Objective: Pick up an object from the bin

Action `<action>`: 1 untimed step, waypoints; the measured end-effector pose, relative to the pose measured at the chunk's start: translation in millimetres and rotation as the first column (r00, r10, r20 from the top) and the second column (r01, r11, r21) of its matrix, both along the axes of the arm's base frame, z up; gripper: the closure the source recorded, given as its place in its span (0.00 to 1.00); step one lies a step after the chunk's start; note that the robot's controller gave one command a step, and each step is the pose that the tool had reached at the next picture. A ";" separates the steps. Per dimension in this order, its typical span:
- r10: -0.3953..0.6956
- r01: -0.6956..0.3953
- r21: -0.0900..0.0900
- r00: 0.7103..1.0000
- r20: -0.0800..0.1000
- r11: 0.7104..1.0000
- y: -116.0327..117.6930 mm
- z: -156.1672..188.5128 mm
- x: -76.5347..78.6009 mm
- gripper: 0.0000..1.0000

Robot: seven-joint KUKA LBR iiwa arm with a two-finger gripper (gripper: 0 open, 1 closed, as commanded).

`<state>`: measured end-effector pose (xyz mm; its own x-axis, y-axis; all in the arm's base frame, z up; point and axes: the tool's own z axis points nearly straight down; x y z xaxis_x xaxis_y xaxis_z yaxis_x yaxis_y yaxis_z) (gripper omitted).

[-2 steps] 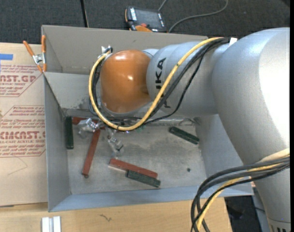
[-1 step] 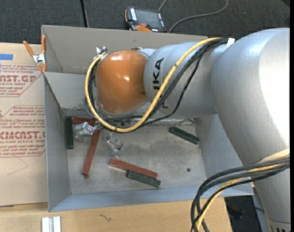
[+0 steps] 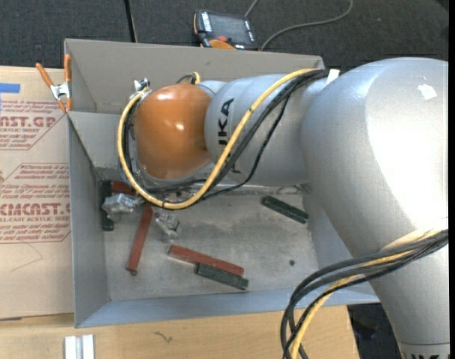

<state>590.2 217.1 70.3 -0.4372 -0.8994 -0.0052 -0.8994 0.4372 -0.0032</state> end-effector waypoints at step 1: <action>-0.002 0.002 0.001 1.000 -0.001 1.000 1.0 1.2 1.0 0.00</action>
Offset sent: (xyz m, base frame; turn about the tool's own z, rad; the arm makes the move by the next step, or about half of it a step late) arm 0.0000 0.0000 0.0000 0.0000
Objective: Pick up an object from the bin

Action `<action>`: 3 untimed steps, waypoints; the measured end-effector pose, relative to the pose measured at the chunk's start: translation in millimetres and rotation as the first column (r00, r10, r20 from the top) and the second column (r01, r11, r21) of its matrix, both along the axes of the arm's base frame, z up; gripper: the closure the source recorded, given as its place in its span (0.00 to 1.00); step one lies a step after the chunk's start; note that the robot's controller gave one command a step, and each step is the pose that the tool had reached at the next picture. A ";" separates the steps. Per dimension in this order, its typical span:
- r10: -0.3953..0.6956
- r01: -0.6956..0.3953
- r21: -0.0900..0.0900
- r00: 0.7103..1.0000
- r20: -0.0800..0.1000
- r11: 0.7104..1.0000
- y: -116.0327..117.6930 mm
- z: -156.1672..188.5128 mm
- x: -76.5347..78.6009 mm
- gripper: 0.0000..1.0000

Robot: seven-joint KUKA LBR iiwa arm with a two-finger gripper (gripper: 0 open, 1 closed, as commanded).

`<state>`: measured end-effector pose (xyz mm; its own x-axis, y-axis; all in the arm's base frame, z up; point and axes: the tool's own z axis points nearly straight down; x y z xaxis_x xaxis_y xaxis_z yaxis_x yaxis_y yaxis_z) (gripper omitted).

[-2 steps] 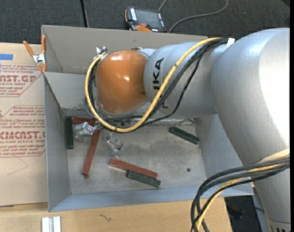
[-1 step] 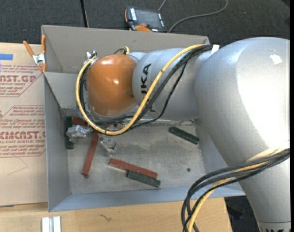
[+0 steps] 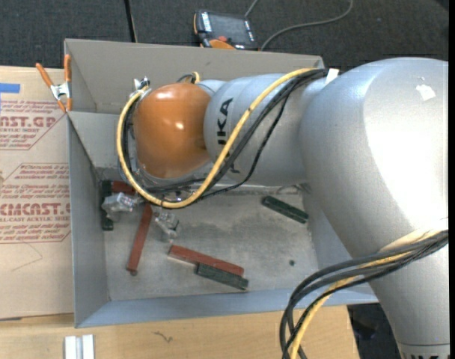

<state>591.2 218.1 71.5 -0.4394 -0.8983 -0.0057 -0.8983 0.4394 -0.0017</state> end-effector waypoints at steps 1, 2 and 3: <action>0.000 0.000 0.000 1.000 0.000 1.000 0.3 0.5 0.2 1.00; -0.002 0.002 0.000 1.000 0.001 1.000 1.6 32.6 0.8 1.00; -0.004 0.004 -0.001 1.000 -0.001 1.000 2.5 47.7 1.3 1.00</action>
Offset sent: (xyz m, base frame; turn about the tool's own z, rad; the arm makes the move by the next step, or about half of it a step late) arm 0.0000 0.0000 0.0000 0.0000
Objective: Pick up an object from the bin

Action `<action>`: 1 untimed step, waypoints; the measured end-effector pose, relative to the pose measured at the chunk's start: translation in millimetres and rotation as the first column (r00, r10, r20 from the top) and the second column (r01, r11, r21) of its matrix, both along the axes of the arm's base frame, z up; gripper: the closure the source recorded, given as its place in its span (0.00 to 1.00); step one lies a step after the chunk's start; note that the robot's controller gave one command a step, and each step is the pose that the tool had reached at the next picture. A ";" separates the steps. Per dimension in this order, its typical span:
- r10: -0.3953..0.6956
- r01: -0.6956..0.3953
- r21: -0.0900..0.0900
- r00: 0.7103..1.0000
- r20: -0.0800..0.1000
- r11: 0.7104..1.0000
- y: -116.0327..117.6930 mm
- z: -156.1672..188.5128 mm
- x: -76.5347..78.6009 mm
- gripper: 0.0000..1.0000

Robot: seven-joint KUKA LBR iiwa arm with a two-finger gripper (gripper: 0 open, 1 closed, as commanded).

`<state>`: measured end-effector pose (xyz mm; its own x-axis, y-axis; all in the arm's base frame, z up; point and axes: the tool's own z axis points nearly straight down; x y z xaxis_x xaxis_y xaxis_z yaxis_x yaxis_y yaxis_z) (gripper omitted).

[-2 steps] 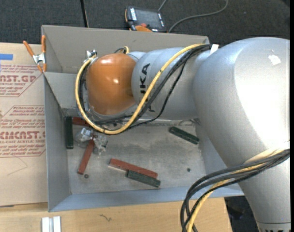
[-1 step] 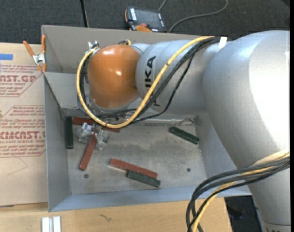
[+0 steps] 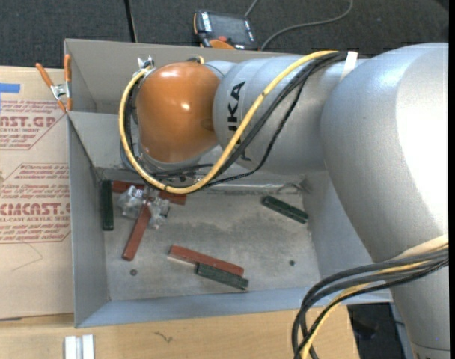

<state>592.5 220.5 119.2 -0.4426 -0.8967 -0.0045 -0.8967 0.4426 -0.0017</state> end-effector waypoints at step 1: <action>-0.001 0.001 0.001 1.000 0.004 1.000 1.6 55.9 1.5 1.00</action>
Offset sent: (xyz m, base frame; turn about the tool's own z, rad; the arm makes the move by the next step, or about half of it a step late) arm 0.0001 0.0000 0.0522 0.0000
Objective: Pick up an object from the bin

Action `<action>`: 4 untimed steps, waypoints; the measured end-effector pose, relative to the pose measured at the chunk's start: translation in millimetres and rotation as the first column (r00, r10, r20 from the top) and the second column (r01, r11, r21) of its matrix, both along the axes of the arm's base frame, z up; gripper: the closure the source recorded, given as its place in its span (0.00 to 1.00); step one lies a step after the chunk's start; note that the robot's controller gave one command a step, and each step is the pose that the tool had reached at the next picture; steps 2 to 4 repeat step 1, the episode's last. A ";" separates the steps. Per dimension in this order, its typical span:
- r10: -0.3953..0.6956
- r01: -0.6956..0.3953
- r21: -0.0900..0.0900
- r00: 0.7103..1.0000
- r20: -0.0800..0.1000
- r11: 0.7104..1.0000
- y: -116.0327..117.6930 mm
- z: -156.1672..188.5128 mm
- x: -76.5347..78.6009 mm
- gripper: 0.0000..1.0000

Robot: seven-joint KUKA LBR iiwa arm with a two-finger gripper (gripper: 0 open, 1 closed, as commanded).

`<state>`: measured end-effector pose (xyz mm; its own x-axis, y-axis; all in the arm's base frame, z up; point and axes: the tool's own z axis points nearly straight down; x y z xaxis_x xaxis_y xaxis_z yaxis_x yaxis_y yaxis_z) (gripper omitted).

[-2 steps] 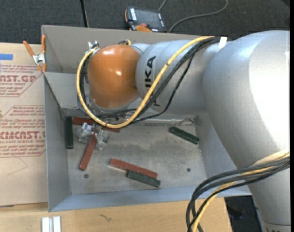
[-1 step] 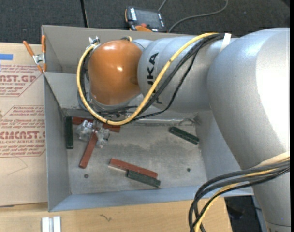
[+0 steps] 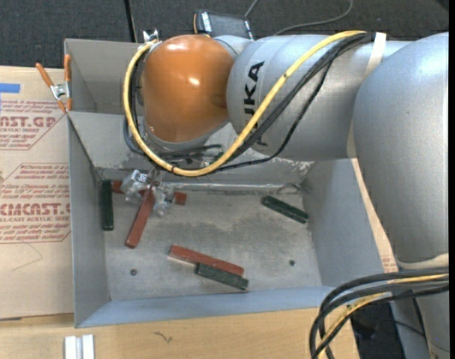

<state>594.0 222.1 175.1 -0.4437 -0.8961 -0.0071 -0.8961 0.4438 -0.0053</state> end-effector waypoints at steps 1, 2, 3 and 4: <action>-0.002 0.002 -0.001 1.000 -0.004 1.000 0.9 11.7 0.6 1.00; -0.002 0.002 -0.001 1.000 -0.004 1.000 0.9 11.7 0.6 1.00; -0.002 0.002 -0.001 1.000 -0.004 1.000 0.9 11.7 0.6 1.00; -0.002 0.002 -0.001 1.000 -0.004 1.000 0.9 11.7 0.6 1.00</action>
Offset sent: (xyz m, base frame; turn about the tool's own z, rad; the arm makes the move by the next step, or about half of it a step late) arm 0.0000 0.0000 0.0110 0.0000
